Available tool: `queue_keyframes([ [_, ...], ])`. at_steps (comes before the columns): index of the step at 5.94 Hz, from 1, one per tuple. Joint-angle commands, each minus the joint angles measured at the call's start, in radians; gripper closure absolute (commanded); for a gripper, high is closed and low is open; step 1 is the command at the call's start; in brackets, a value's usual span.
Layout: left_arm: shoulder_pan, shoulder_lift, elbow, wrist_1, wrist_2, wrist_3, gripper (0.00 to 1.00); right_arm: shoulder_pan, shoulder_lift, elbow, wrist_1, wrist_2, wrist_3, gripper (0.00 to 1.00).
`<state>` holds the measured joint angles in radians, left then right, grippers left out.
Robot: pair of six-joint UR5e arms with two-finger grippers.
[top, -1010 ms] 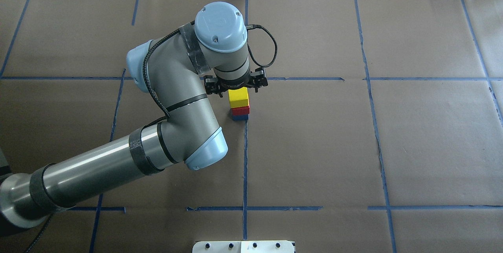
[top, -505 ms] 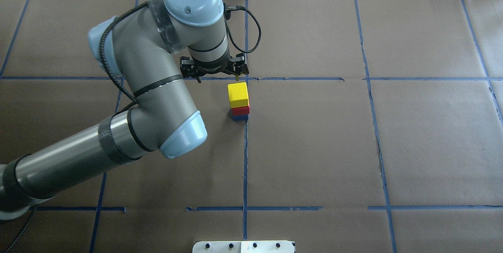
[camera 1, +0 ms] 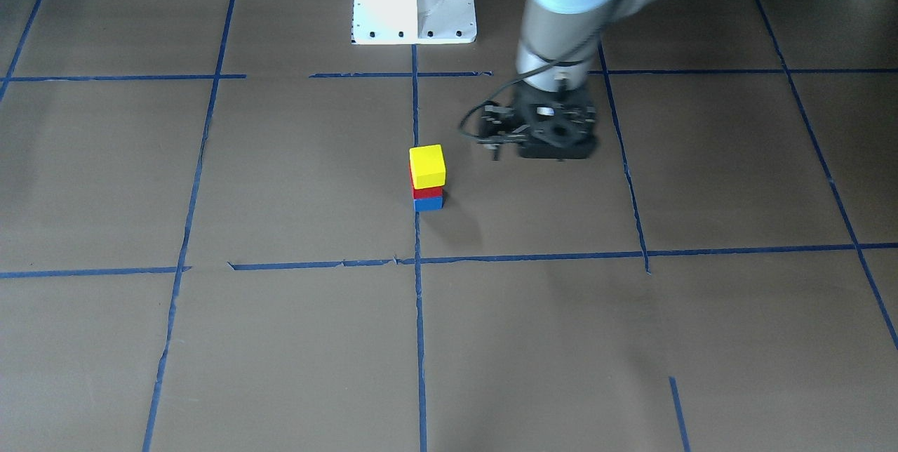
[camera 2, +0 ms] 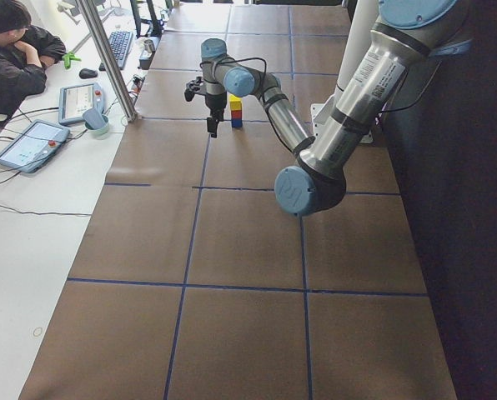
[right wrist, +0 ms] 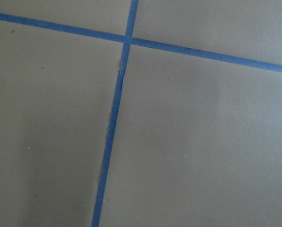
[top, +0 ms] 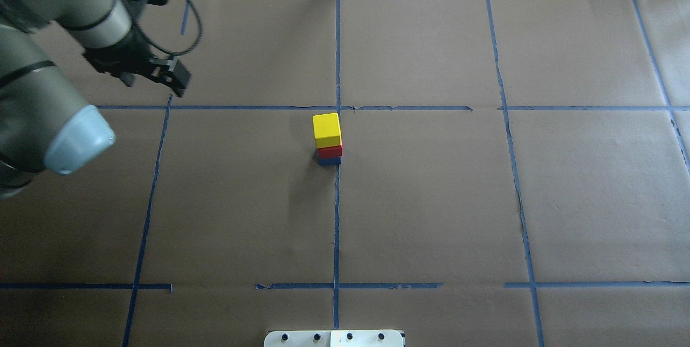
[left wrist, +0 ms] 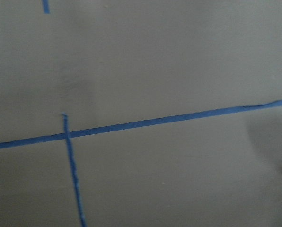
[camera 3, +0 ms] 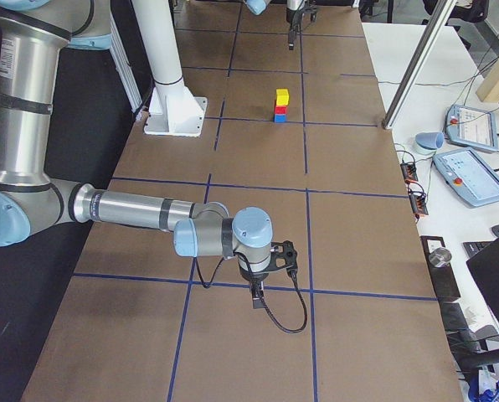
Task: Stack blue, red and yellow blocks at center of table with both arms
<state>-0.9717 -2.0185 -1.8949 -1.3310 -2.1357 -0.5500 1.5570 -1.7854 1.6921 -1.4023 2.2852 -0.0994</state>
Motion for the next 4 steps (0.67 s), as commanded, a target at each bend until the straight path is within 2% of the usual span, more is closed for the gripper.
queue_keyframes([
  [1, -0.211, 0.236, -0.006, -0.007, -0.062, 0.309, 0.00, 0.000, 0.000, -0.006, -0.001, 0.011, 0.004, 0.00],
  [2, -0.308, 0.338, 0.008, -0.014, -0.073, 0.469, 0.00, 0.000, 0.000, -0.006, -0.001, 0.010, 0.004, 0.00],
  [3, -0.400, 0.442, 0.058, -0.084, -0.075, 0.555, 0.00, 0.000, 0.000, -0.006, -0.001, 0.011, 0.004, 0.00],
  [4, -0.520, 0.502, 0.173, -0.211, -0.101, 0.653, 0.00, 0.000, 0.000, -0.006, -0.001, 0.011, 0.004, 0.00],
])
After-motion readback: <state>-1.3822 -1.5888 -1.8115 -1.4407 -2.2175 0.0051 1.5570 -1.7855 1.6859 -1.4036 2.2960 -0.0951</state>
